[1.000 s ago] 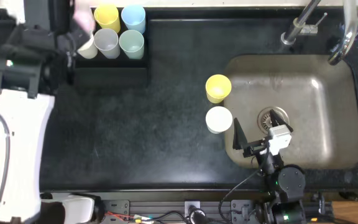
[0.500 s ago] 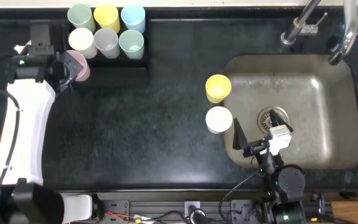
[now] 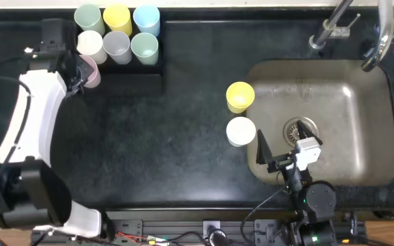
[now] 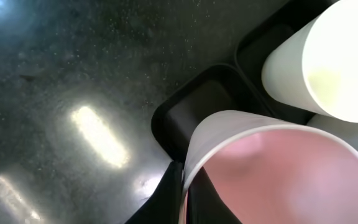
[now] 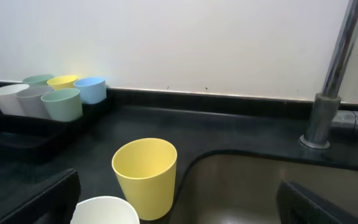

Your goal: Store Cups

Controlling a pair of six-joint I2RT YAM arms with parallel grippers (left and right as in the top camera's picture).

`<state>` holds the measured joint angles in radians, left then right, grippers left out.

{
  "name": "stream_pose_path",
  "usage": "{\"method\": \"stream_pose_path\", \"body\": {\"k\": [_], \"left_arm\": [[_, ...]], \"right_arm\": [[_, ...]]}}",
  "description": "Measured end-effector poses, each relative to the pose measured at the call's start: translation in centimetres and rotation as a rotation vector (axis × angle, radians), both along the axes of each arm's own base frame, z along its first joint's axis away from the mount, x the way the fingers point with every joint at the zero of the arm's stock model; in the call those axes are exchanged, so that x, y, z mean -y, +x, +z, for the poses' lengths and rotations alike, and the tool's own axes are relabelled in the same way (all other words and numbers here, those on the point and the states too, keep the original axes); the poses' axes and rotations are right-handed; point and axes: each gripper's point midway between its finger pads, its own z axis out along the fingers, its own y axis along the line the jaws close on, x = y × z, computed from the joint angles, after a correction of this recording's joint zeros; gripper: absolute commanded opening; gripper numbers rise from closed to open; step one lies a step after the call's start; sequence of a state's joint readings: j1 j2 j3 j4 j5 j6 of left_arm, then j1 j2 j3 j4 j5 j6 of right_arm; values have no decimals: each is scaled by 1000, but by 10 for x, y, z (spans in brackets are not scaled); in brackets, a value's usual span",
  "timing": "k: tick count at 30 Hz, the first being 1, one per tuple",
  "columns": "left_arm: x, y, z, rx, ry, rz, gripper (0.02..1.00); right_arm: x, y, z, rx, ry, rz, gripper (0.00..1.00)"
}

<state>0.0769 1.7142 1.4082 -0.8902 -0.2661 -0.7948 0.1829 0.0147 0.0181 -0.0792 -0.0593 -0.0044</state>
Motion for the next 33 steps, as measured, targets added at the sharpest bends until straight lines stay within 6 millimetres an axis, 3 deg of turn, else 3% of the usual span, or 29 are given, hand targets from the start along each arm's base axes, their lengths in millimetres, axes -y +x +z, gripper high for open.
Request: {"method": "stream_pose_path", "body": {"k": [13,30,33], "left_arm": [[-4,7,-26,-49,15,7,34],[-13,4,-29,-63,27,29,38],[-12,4,-33,-71,21,28,91]], "right_arm": [[0,0,0,0,0,0,998],[0,0,0,0,0,0,998],[0,0,0,0,0,0,998]]}}
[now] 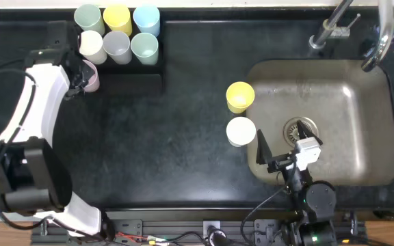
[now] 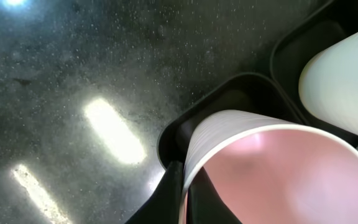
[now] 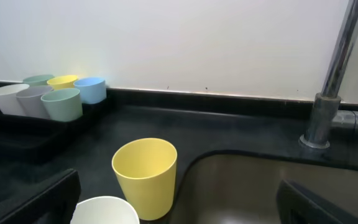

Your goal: Store Cups

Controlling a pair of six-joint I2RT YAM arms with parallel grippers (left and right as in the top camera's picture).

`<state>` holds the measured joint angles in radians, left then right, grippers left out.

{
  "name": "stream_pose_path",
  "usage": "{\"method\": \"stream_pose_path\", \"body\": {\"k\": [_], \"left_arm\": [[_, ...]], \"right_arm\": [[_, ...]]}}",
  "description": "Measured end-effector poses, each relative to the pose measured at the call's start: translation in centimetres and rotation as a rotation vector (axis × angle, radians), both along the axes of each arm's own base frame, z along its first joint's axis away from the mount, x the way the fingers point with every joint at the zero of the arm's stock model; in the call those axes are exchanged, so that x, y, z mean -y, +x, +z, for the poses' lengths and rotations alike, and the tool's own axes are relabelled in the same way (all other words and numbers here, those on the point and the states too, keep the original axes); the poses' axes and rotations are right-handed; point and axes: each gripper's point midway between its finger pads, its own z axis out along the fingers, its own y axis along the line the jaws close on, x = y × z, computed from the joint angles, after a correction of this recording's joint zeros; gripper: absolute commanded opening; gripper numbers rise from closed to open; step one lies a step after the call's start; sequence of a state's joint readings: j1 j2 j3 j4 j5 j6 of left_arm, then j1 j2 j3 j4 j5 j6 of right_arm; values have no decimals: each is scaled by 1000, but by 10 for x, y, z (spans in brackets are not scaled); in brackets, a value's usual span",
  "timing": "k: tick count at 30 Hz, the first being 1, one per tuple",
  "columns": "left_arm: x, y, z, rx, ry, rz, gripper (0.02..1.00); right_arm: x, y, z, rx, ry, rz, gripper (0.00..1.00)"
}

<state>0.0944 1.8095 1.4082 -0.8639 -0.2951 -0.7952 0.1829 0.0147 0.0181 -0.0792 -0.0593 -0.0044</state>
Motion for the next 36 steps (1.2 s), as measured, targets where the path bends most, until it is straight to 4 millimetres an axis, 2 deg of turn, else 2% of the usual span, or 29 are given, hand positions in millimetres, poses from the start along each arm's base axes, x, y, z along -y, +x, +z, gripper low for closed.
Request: {"method": "stream_pose_path", "body": {"k": [7,10,12,13,16,18,20,24,27,29,30,33,36], "left_arm": [[2,0,-8,-14,-16,11,255],[2,0,-8,-12,-18,13,367],[2,1,-8,-10,-19,11,470],[2,1,-8,-8,-21,13,557],[3,0,0,10,-20,13,627],[3,-3,14,38,-18,13,658],[4,-5,38,99,-15,10,709],[15,-8,102,279,-4,-22,858],[53,5,149,425,-3,-134,899],[99,19,174,506,-19,-257,910],[124,23,181,524,-32,-320,912],[197,28,179,515,-73,-489,917],[264,29,158,462,-113,-634,915]], "right_arm": [[0,0,0,0,1,0,998],[0,0,0,0,0,0,998],[0,0,0,0,0,0,998],[0,0,0,0,0,0,998],[0,0,0,0,0,0,998],[0,0,0,0,0,0,996],[0,0,0,0,0,0,998],[0,0,0,0,0,0,998],[0,0,0,0,0,0,998],[0,0,0,0,1,0,998],[0,0,0,0,1,0,998],[0,0,0,0,0,0,998],[0,0,0,1,1,0,998]]}}
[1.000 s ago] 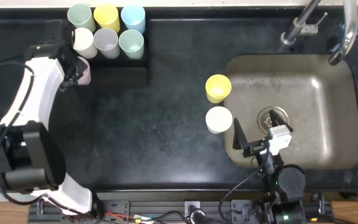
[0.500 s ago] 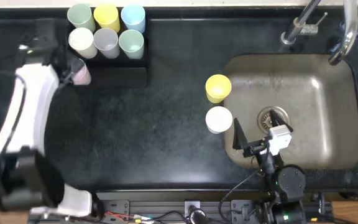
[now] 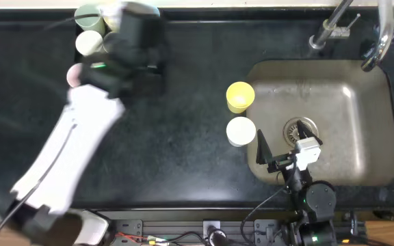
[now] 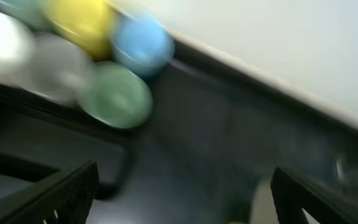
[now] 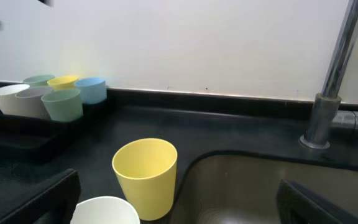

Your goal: Store Cups

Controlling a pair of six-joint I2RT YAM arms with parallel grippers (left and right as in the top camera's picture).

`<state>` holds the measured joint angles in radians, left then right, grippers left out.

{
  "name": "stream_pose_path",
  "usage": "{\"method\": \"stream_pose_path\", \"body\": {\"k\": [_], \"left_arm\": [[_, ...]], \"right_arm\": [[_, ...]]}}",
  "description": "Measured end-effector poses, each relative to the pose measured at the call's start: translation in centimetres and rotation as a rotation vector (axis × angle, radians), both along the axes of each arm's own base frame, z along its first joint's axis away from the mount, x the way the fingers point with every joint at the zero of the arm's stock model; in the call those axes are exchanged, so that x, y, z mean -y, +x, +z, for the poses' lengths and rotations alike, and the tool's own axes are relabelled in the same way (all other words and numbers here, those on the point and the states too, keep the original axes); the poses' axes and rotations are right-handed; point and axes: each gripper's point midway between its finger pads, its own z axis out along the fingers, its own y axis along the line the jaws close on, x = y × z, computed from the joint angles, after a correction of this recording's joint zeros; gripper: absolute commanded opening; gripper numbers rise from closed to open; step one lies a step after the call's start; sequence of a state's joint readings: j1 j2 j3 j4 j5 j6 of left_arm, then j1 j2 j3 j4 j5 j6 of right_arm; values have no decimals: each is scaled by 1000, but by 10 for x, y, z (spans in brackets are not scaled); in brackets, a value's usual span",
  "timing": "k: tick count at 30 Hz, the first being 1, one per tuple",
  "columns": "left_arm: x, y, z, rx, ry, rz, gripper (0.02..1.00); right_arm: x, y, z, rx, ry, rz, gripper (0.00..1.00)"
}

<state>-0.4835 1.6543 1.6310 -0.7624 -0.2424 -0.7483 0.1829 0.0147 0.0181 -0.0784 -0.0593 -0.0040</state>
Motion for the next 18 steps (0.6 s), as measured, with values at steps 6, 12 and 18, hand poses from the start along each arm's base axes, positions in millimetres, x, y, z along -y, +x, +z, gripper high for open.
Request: {"method": "stream_pose_path", "body": {"k": [6,12,18], "left_arm": [[89,-22,-76,-201,82,-197,912],[124,-39,-125,-325,104,-288,910],[130,-39,-140,-360,98,-302,906]], "right_arm": [[0,0,0,0,0,0,998],[0,0,0,-1,-1,0,998],[0,0,0,0,0,0,998]]}}
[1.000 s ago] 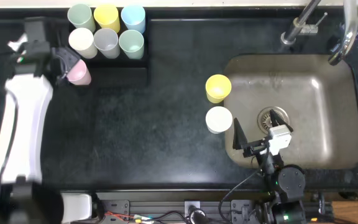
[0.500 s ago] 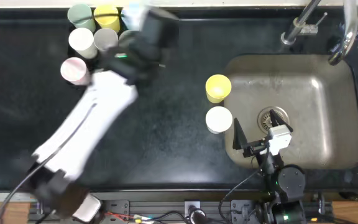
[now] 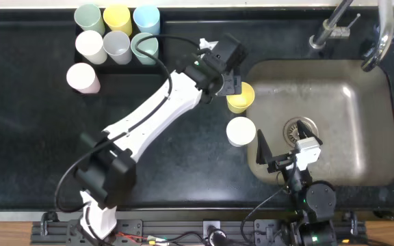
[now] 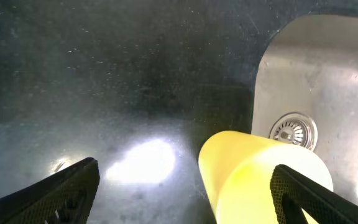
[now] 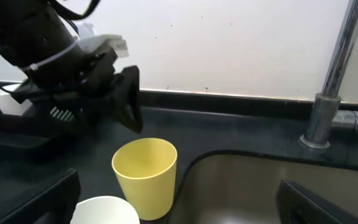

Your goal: Store Cups

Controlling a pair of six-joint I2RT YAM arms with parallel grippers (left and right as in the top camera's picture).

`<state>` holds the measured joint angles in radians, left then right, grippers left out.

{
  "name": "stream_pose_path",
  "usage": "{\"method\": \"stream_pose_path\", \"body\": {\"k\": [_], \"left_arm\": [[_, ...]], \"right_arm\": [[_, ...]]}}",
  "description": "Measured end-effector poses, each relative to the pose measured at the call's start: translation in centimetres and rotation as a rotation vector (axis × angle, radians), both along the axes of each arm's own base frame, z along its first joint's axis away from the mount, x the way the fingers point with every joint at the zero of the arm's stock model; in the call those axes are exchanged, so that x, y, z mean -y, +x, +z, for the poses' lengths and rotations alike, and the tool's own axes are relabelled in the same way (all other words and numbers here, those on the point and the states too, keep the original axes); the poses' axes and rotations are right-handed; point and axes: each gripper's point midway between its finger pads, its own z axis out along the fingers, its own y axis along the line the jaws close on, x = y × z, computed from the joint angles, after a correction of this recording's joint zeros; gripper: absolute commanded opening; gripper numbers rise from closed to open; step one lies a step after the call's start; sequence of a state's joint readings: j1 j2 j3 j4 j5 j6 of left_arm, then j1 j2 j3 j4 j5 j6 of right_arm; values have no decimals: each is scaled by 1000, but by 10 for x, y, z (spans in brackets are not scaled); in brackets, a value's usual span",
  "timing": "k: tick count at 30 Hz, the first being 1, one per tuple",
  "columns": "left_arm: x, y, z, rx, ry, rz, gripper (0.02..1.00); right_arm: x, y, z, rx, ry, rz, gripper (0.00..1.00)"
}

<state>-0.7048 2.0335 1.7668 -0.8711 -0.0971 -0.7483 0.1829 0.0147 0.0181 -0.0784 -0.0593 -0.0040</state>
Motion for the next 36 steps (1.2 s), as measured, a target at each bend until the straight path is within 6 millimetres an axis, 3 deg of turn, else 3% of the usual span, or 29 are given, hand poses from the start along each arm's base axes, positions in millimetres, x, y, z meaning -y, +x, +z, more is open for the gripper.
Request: {"method": "stream_pose_path", "body": {"k": [8,11,24,32,36], "left_arm": [[5,0,-31,-57,20,-9,829],[6,-1,-37,-71,23,-12,748],[15,-2,-47,-75,21,-41,110],[21,-3,-41,-50,27,-54,53],[10,3,-20,13,55,-25,49]], "right_arm": [[0,0,0,-1,0,0,998],[0,0,0,-1,0,0,998],[0,0,0,0,0,0,996],[0,0,0,-1,-1,0,998],[0,0,0,-1,0,0,998]]}}
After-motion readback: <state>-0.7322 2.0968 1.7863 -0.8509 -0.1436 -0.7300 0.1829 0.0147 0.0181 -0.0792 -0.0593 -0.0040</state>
